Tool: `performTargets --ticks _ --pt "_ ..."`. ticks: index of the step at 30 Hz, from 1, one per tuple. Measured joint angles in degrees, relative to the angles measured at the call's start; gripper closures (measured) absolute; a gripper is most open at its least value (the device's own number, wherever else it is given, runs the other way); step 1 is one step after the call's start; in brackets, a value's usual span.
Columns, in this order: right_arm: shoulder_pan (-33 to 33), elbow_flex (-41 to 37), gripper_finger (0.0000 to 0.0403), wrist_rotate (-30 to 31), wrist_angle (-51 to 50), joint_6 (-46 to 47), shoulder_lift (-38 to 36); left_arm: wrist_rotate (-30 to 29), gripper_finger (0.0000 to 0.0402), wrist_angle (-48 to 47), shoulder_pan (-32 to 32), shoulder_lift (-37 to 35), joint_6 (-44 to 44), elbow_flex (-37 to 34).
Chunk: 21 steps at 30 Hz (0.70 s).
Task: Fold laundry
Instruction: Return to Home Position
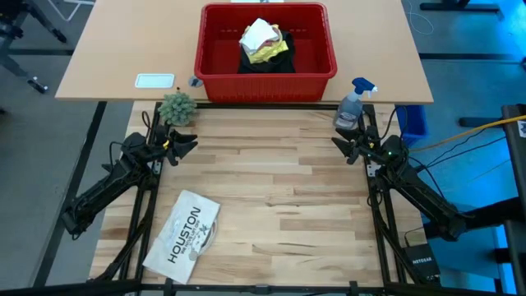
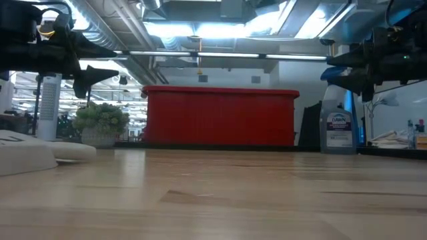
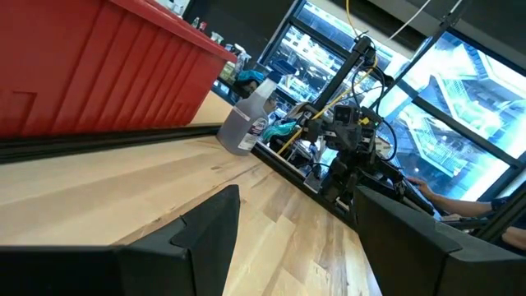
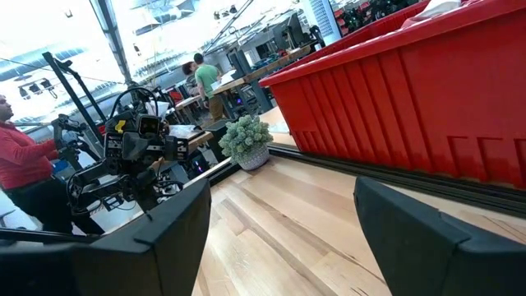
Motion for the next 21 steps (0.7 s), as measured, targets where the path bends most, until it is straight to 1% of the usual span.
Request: performTargets --ticks 21 --pt "0.0 0.0 0.0113 0.0 0.0 0.0 0.0 0.0 0.0174 0.0 0.0 0.0 0.0 0.0"
